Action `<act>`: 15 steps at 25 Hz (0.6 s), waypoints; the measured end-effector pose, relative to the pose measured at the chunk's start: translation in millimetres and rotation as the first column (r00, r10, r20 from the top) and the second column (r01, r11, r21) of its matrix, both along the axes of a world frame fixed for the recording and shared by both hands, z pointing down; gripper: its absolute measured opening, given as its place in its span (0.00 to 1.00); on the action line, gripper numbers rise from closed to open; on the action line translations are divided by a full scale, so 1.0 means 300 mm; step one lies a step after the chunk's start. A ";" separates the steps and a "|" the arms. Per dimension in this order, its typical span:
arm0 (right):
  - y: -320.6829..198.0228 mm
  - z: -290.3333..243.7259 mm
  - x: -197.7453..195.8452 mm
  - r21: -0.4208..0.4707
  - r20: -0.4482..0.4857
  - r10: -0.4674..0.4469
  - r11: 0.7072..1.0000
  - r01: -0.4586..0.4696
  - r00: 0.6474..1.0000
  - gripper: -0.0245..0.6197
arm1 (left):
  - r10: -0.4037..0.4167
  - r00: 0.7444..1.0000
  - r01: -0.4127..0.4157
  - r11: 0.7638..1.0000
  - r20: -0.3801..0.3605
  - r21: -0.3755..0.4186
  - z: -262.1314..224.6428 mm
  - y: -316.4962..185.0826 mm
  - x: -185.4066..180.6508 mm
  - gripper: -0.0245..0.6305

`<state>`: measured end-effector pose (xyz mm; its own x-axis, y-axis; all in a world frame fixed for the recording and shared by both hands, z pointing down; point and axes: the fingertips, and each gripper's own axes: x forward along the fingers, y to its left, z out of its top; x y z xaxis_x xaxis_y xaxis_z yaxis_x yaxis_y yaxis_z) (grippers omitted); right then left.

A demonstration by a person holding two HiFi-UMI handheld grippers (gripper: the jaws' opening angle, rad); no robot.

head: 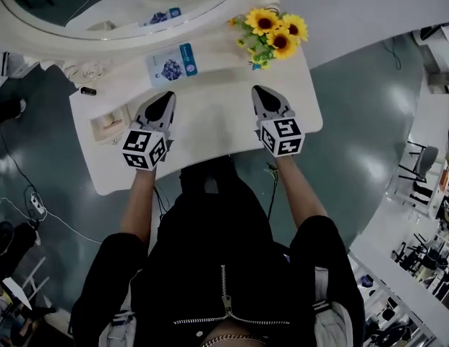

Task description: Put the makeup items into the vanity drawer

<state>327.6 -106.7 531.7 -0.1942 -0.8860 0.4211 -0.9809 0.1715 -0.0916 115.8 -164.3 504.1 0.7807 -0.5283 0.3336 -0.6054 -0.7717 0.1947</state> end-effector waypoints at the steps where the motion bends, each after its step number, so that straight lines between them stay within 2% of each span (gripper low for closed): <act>1: 0.009 0.023 0.023 -0.024 -0.009 0.007 1.000 -0.007 1.000 0.05 | -0.003 1.000 0.003 1.000 0.004 -0.006 0.006 0.004 -0.002 0.08; 6: 0.014 0.169 0.108 -0.151 -0.052 -0.012 0.988 0.004 0.999 0.22 | -0.039 0.998 0.041 0.999 0.039 -0.033 0.042 0.008 -0.040 0.08; 10: 0.011 0.309 0.160 -0.270 -0.102 -0.069 0.962 0.039 0.992 0.30 | -0.063 0.996 0.067 0.996 0.058 -0.059 0.081 0.019 -0.061 0.08; 15: 0.014 0.438 0.201 -0.378 -0.119 -0.136 0.922 0.081 0.984 0.33 | -0.097 0.992 0.104 0.991 0.080 -0.084 0.114 0.035 -0.099 0.08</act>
<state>388.1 -102.6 663.2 -0.1951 -0.6385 0.7445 -0.9656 0.2582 -0.0316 86.1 -153.7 538.3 0.6958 -0.5691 0.4381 -0.6947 -0.6881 0.2095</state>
